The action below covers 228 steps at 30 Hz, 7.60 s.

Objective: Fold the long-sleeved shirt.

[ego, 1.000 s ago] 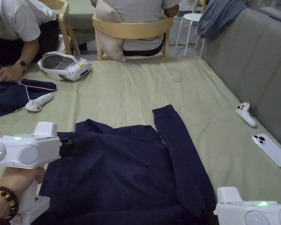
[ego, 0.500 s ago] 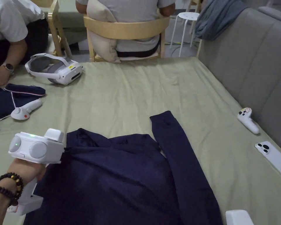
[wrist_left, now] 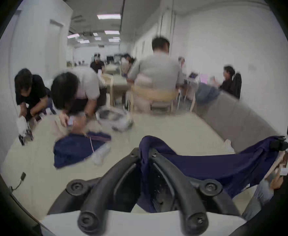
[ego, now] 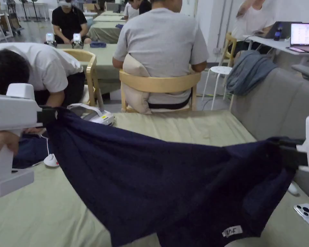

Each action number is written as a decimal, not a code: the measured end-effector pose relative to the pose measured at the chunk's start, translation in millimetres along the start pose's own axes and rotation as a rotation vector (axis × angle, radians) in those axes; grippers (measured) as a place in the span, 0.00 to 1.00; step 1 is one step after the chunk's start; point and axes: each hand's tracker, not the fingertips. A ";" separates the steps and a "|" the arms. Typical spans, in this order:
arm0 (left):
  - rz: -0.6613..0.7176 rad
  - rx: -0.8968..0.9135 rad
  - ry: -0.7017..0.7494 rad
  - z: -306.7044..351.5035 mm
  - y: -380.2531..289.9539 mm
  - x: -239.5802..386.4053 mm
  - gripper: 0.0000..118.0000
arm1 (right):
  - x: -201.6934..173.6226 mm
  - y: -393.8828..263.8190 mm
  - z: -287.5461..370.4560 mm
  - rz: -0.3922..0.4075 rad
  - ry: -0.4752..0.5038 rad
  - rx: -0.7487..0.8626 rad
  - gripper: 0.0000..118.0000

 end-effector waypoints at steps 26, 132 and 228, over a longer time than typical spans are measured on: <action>-0.037 0.092 0.103 9.9 91.8 78.6 0.09 | 29.5 172.0 -113.8 -0.148 -0.167 0.060 0.06; -0.156 0.209 0.203 55.2 5.2 81.5 0.07 | -11.5 212.8 -31.4 0.169 -0.023 0.175 0.04; -0.040 -0.362 0.007 58.3 -306.1 68.8 0.89 | -76.7 -293.3 23.9 -0.028 0.110 -0.603 0.97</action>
